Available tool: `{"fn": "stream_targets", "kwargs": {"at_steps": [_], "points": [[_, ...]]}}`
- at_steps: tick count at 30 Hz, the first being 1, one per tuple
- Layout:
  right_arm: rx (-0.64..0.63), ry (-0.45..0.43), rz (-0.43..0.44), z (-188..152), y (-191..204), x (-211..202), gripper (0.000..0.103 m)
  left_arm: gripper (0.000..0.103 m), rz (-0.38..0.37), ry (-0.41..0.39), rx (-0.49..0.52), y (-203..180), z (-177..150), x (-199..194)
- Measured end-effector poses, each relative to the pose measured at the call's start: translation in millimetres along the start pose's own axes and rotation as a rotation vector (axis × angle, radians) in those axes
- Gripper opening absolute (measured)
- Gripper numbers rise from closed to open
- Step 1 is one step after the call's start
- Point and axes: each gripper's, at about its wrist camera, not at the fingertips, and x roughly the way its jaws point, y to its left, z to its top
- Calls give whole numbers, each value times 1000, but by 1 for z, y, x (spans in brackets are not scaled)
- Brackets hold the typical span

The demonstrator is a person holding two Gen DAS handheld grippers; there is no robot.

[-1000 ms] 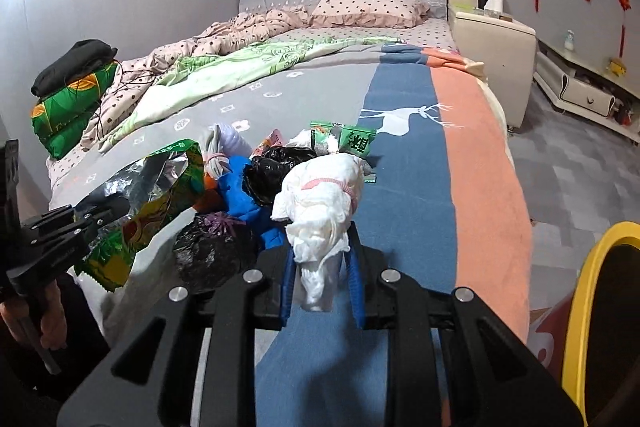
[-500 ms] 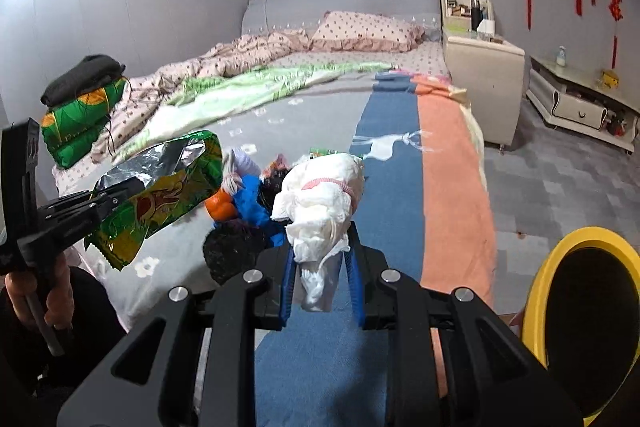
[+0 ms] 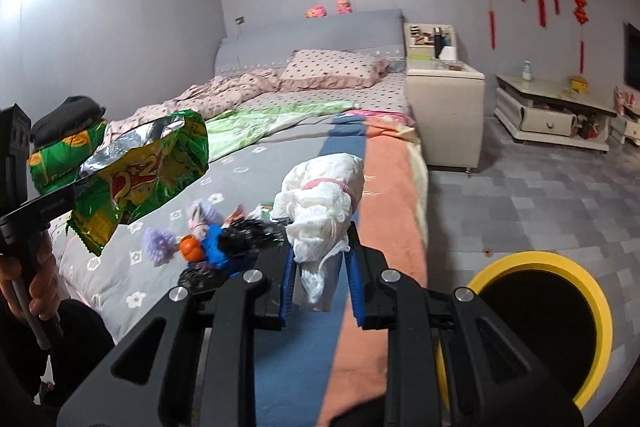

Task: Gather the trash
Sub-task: 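Carry the snack bag and tissue bundle over the yellow-rimmed bin with both tools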

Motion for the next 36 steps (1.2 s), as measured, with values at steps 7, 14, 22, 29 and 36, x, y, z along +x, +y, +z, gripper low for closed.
{"fn": "stream_targets", "kwargs": {"at_steps": [7,14,22,29,36], "points": [[42,-26,-54,2,-32,-16,22,1,-90,1,47,-39,11,17],[82,-49,-125,4,-68,-30,22,1,-179,14,84,-73,13,36],[131,-61,-200,3,-109,-46,22,1,-237,77,113,-114,14,74],[186,-66,-269,-2,-144,-58,22,1,-296,143,153,-156,10,116],[258,-63,-327,-8,-181,-66,23,1,-373,196,188,-201,2,144]]}}
